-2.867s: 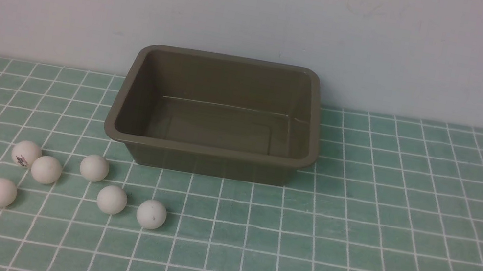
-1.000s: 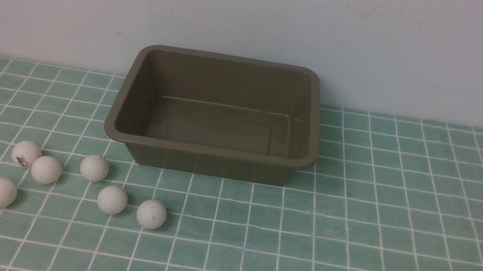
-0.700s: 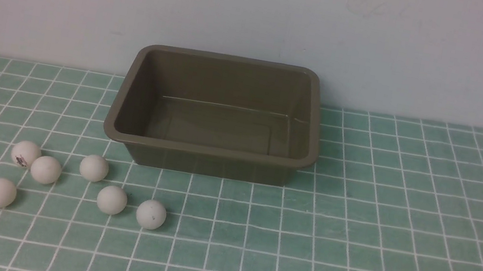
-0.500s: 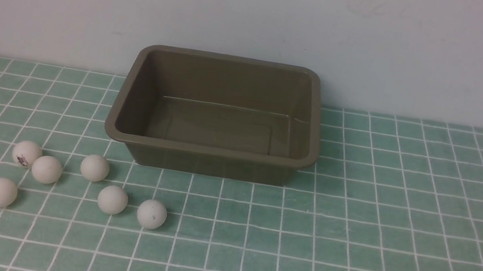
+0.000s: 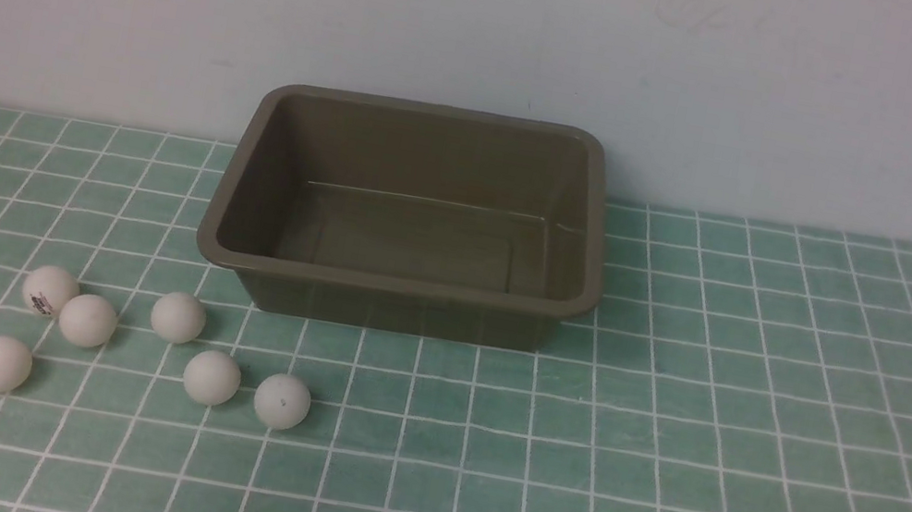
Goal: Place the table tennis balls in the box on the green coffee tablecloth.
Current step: 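Reach for and grasp a ping pong ball on the table beside the basket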
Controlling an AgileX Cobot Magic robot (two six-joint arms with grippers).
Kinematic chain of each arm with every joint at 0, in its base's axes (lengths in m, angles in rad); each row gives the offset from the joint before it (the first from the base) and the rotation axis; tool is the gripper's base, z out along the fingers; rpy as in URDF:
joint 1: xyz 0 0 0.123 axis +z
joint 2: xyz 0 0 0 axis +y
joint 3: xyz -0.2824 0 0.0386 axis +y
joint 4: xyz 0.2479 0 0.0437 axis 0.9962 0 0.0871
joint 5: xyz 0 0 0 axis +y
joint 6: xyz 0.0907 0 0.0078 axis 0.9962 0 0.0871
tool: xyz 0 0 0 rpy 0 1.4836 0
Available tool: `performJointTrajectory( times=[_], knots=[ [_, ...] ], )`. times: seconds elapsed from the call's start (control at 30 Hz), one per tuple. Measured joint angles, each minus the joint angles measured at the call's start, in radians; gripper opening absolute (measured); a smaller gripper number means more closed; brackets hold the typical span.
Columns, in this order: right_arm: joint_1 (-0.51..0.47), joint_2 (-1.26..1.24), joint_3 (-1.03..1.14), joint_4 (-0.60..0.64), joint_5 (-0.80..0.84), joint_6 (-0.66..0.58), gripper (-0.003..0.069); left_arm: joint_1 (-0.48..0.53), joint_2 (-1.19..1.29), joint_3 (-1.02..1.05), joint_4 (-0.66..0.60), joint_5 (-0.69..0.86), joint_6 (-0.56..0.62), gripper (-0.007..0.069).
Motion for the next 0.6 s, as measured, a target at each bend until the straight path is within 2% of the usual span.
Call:
performJointTrajectory(
  times=[0.13,0.17,0.23,0.27,0.37,0.43,0.53,0.6],
  knots=[
    [0.0,0.0,0.0,0.0,0.0,0.0,-0.0018,0.0,0.16,-0.001,0.234,0.073,-0.226,-0.0003],
    [0.0,0.0,0.0,0.0,0.0,0.0,-0.0018,0.0,0.197,-0.004,0.33,0.104,-0.322,-0.0003],
    [0.0,0.0,0.0,0.0,0.0,0.0,-0.0018,0.0,0.286,-0.037,0.607,0.206,-0.546,-0.0003],
    [0.0,0.0,0.0,0.0,0.0,0.0,-0.0018,0.0,0.291,-0.037,0.607,0.227,-0.564,-0.0003],
    [0.0,0.0,0.0,0.0,0.0,0.0,-0.0018,0.0,0.351,-0.104,0.961,0.381,-0.832,-0.0003],
    [0.0,0.0,0.0,0.0,0.0,0.0,-0.0018,0.0,0.384,-0.158,1.246,0.491,-1.09,-0.0003],
    [0.0,0.0,0.0,0.0,0.0,0.0,-0.0018,0.0,0.396,-0.209,1.506,0.57,-1.325,-0.0003],
    [0.0,0.0,0.0,0.0,0.0,0.0,-0.0018,0.0,0.396,-0.237,1.566,0.586,-1.391,-0.0003]
  ],
)
